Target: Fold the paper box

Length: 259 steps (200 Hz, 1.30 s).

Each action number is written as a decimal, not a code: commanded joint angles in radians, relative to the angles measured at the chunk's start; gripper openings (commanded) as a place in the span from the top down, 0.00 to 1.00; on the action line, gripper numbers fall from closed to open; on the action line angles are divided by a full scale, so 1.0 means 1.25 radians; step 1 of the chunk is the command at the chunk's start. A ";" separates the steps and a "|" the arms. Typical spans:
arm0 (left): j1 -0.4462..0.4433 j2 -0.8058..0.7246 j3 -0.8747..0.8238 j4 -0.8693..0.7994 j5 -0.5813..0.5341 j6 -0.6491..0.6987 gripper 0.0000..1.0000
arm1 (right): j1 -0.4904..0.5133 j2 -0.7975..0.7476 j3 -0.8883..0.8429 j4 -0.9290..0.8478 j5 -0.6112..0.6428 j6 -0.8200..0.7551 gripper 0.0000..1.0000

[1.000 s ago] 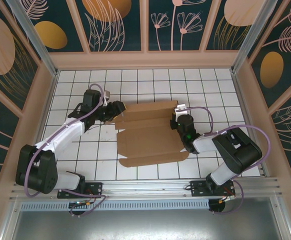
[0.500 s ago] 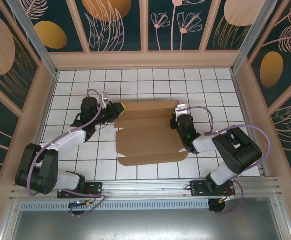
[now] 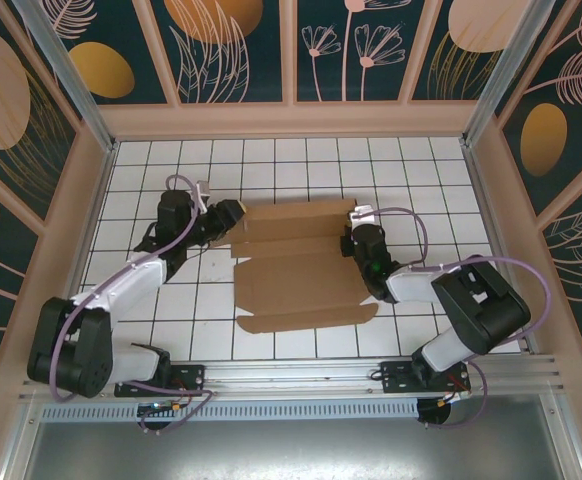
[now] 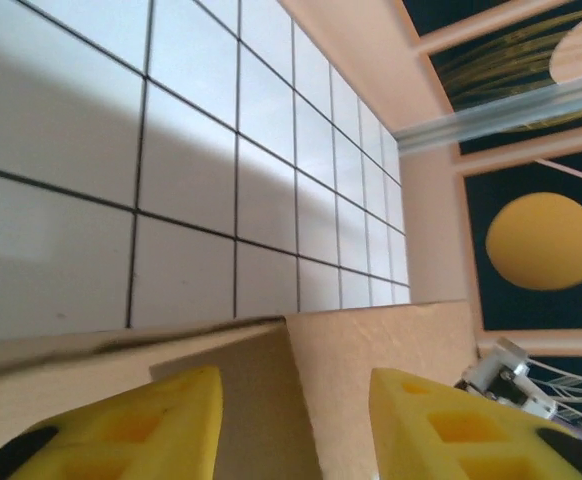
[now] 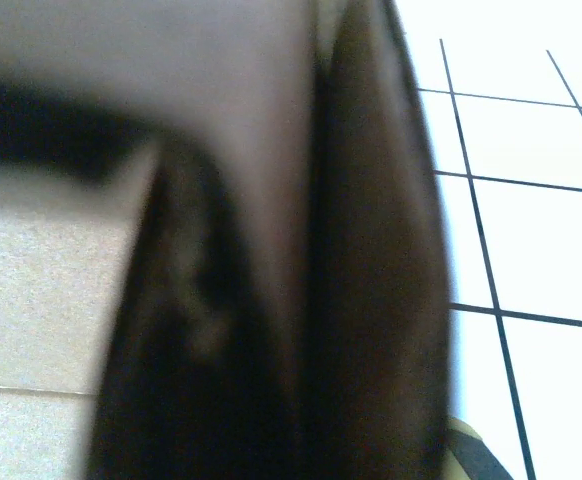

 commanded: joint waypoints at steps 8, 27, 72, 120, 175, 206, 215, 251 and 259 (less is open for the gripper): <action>0.004 -0.073 0.052 -0.211 -0.174 0.183 0.69 | -0.003 -0.039 0.035 -0.077 0.034 0.028 1.00; 0.003 -0.080 0.046 -0.265 -0.181 0.227 0.79 | -0.005 -0.039 0.034 -0.080 0.033 0.029 1.00; -0.069 -0.021 0.016 -0.273 -0.235 0.200 0.83 | -0.010 -0.022 0.034 -0.073 0.009 0.037 1.00; -0.100 0.163 0.063 -0.236 -0.292 0.152 0.64 | -0.020 -0.002 0.042 -0.073 -0.016 0.046 1.00; -0.100 0.288 0.156 -0.265 -0.368 0.173 0.52 | -0.068 0.031 0.103 -0.156 -0.080 0.085 1.00; -0.099 0.326 0.184 -0.266 -0.393 0.203 0.45 | -0.069 0.032 0.118 -0.167 -0.096 0.085 1.00; -0.099 0.333 0.179 -0.240 -0.372 0.206 0.42 | -0.071 0.031 0.115 -0.162 -0.105 0.084 1.00; -0.099 0.380 0.180 -0.188 -0.396 0.217 0.39 | -0.071 0.033 0.107 -0.152 -0.128 0.089 1.00; -0.099 0.386 0.179 -0.171 -0.394 0.220 0.38 | -0.071 0.034 0.107 -0.152 -0.130 0.089 1.00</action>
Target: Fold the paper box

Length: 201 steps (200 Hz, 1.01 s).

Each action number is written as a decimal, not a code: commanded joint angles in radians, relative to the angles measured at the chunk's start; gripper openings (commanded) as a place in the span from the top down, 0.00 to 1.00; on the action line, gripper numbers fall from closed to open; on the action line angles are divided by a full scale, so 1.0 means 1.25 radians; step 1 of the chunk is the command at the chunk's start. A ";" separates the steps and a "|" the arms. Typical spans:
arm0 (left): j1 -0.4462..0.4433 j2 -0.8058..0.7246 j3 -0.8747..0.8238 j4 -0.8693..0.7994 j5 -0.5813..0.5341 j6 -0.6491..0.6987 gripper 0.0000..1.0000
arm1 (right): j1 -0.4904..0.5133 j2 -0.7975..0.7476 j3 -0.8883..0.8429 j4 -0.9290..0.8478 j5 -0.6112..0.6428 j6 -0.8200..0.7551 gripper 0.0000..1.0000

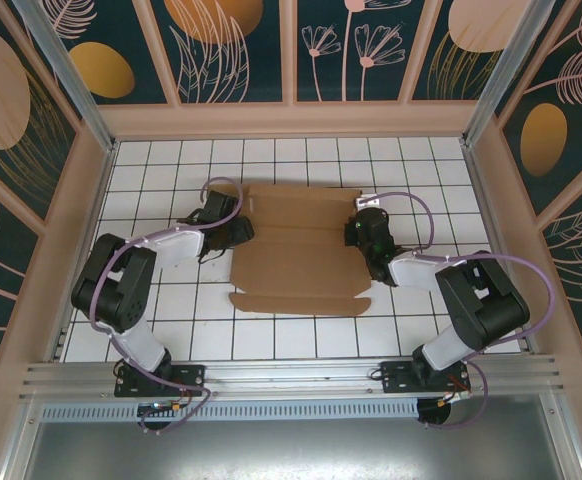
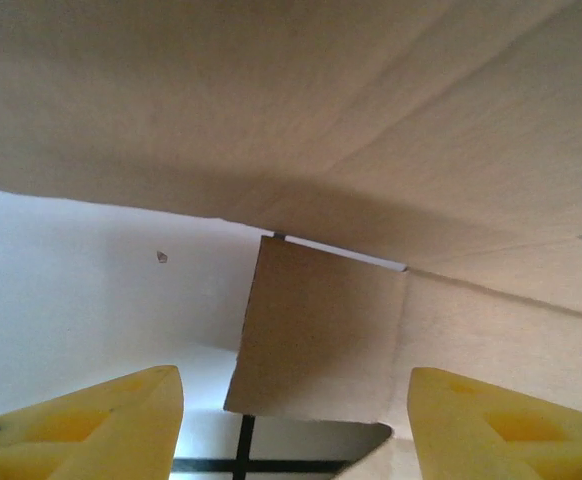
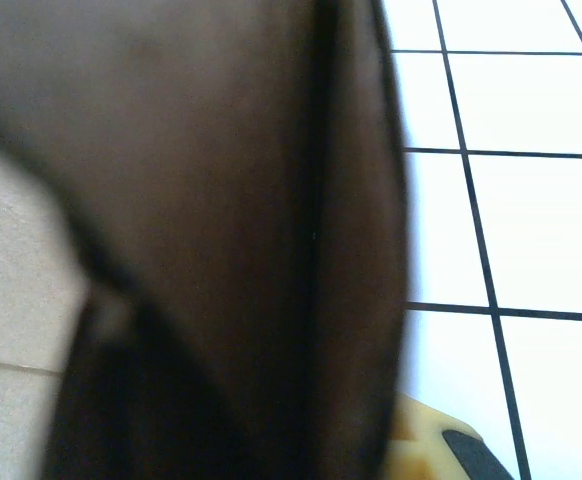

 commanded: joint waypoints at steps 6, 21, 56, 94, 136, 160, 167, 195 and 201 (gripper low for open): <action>0.004 0.036 0.010 0.067 -0.015 0.026 0.37 | -0.002 0.011 0.007 -0.005 -0.047 0.026 1.00; 0.004 0.045 0.006 0.109 0.008 0.024 0.38 | -0.002 0.009 0.005 -0.003 -0.055 0.028 1.00; 0.004 0.035 -0.016 0.199 0.032 0.038 0.45 | -0.001 0.013 0.005 -0.001 -0.066 0.026 1.00; 0.004 0.003 -0.026 0.220 0.018 0.077 0.55 | 0.002 0.021 0.006 0.001 -0.078 0.026 1.00; 0.000 -0.042 -0.064 0.264 0.034 0.089 0.62 | 0.005 0.033 0.010 -0.003 -0.078 0.024 1.00; -0.012 -0.050 -0.065 0.278 0.068 0.098 0.62 | 0.005 0.041 0.015 -0.009 -0.081 0.023 1.00; -0.014 -0.050 -0.063 0.278 0.079 0.097 0.61 | 0.004 0.043 0.015 -0.010 -0.081 0.021 1.00; -0.019 -0.053 -0.055 0.274 0.114 0.105 0.57 | 0.004 0.047 0.016 -0.013 -0.079 0.015 1.00; -0.019 -0.055 -0.053 0.272 0.117 0.109 0.55 | 0.004 0.049 0.016 -0.014 -0.079 0.015 1.00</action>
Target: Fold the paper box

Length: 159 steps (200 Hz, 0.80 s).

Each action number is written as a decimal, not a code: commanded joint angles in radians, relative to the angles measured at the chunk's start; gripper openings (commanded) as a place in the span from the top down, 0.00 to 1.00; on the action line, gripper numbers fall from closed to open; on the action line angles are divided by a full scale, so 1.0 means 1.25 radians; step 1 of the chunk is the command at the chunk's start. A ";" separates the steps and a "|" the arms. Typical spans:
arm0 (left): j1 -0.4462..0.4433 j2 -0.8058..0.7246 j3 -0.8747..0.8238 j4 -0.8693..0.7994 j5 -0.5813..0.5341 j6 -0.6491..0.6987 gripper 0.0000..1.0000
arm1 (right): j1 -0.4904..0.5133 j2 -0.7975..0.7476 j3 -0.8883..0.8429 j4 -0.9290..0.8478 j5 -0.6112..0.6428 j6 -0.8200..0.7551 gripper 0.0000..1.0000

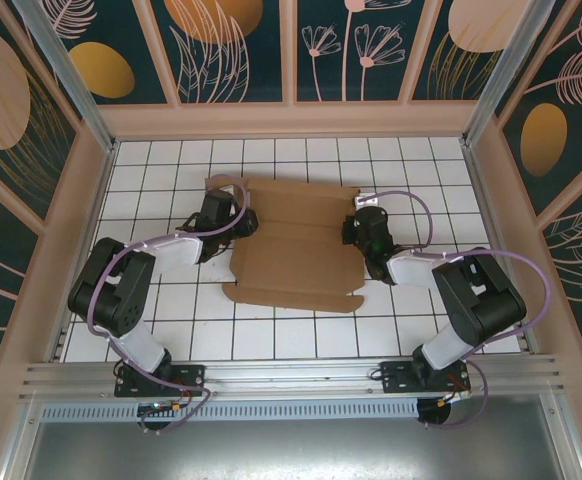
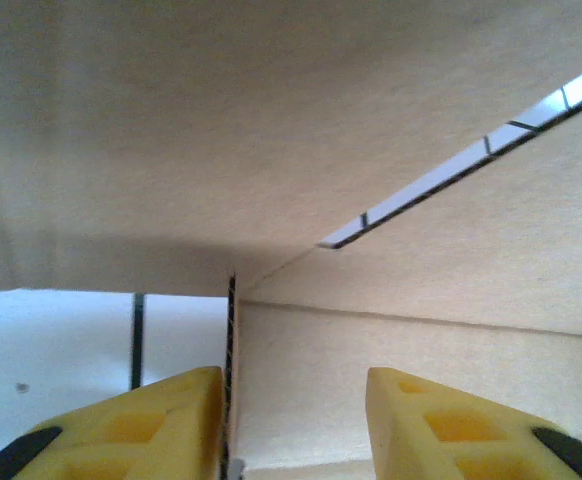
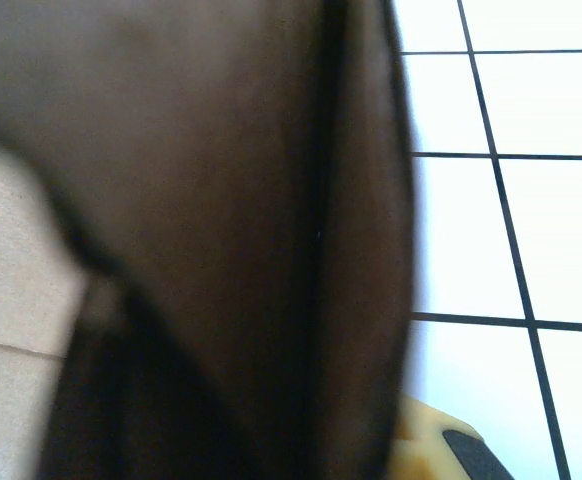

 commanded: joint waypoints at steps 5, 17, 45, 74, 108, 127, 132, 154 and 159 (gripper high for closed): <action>-0.008 -0.022 0.009 0.030 0.053 0.026 0.55 | 0.007 0.027 0.008 -0.038 -0.049 -0.004 1.00; -0.008 -0.017 0.019 0.016 0.071 0.035 0.54 | 0.006 0.030 0.010 -0.038 -0.050 -0.005 1.00; -0.009 0.002 0.033 0.017 0.113 0.048 0.53 | 0.007 0.039 0.016 -0.040 -0.055 -0.006 1.00; -0.009 0.054 0.092 -0.042 0.152 0.083 0.53 | 0.009 0.048 0.020 -0.044 -0.053 -0.012 1.00; -0.010 0.105 0.169 -0.154 0.165 0.134 0.53 | 0.012 0.055 0.025 -0.048 -0.040 -0.020 1.00; -0.010 0.142 0.211 -0.214 0.173 0.157 0.53 | 0.012 0.059 0.026 -0.048 -0.036 -0.021 1.00; -0.011 0.149 0.220 -0.226 0.173 0.159 0.53 | 0.012 0.059 0.026 -0.049 -0.035 -0.023 1.00; -0.010 0.163 0.234 -0.251 0.167 0.165 0.53 | 0.012 0.061 0.026 -0.050 -0.028 -0.027 1.00; -0.010 0.156 0.232 -0.250 0.160 0.166 0.53 | 0.012 0.060 0.026 -0.049 -0.027 -0.027 1.00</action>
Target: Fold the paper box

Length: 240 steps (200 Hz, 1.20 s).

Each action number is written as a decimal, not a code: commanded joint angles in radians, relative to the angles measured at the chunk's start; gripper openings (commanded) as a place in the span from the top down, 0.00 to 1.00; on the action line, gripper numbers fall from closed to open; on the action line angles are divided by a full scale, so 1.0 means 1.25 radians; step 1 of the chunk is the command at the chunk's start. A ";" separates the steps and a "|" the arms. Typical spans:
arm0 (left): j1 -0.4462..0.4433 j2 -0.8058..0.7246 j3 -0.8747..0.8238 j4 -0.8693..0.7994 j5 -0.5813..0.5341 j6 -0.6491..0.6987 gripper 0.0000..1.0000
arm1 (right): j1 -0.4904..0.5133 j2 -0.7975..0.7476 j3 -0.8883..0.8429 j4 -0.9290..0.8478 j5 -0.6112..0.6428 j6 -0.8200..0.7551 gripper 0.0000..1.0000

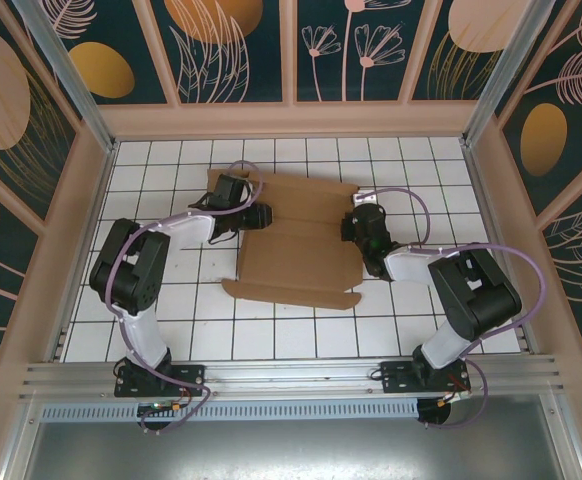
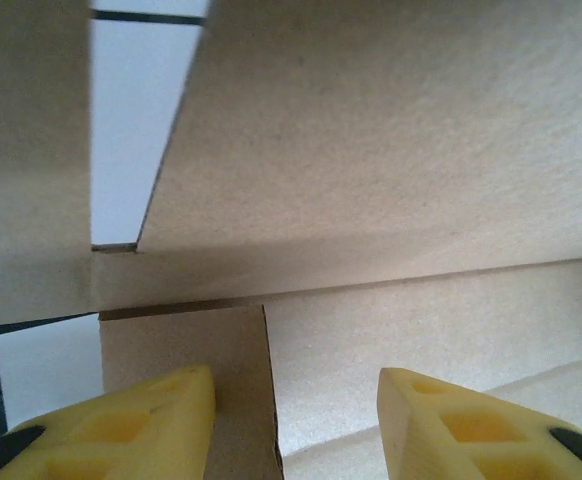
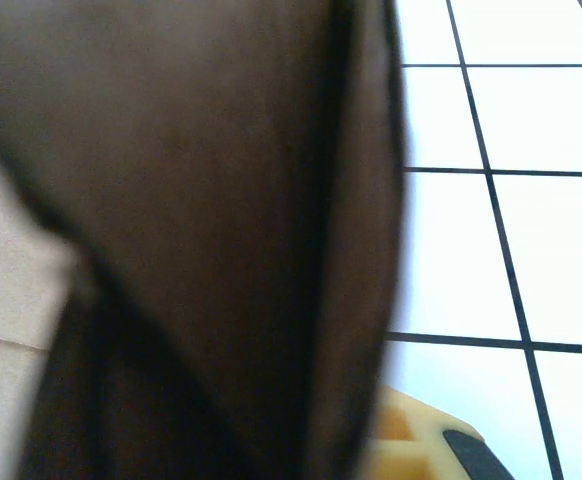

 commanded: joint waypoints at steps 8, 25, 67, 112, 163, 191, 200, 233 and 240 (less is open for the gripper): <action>-0.010 0.000 0.014 -0.059 0.027 0.037 0.53 | 0.011 0.029 -0.001 -0.057 -0.046 -0.012 1.00; -0.009 -0.053 -0.008 -0.044 0.002 0.037 0.52 | 0.006 0.021 0.002 -0.068 -0.042 -0.003 1.00; -0.010 -0.304 -0.146 0.046 0.021 0.040 0.51 | -0.011 -0.006 0.005 -0.094 -0.049 0.017 1.00; -0.010 -0.583 -0.286 0.161 0.081 0.142 0.50 | -0.014 -0.012 -0.011 -0.087 -0.081 0.010 1.00; 0.170 -0.656 -0.313 0.044 -0.374 0.049 0.54 | -0.014 -0.008 -0.013 -0.083 -0.099 0.006 1.00; 0.230 -0.545 -0.293 0.032 -0.311 0.007 0.54 | -0.014 -0.005 -0.013 -0.081 -0.111 0.003 1.00; 0.245 -0.505 -0.285 0.043 -0.287 -0.007 0.55 | -0.014 -0.004 -0.014 -0.076 -0.112 0.002 1.00; 0.311 -0.372 -0.237 0.067 -0.184 -0.053 0.61 | -0.017 -0.001 -0.014 -0.075 -0.121 0.005 1.00; 0.326 -0.361 -0.246 0.098 -0.150 -0.061 0.61 | -0.017 0.000 -0.014 -0.075 -0.122 0.005 1.00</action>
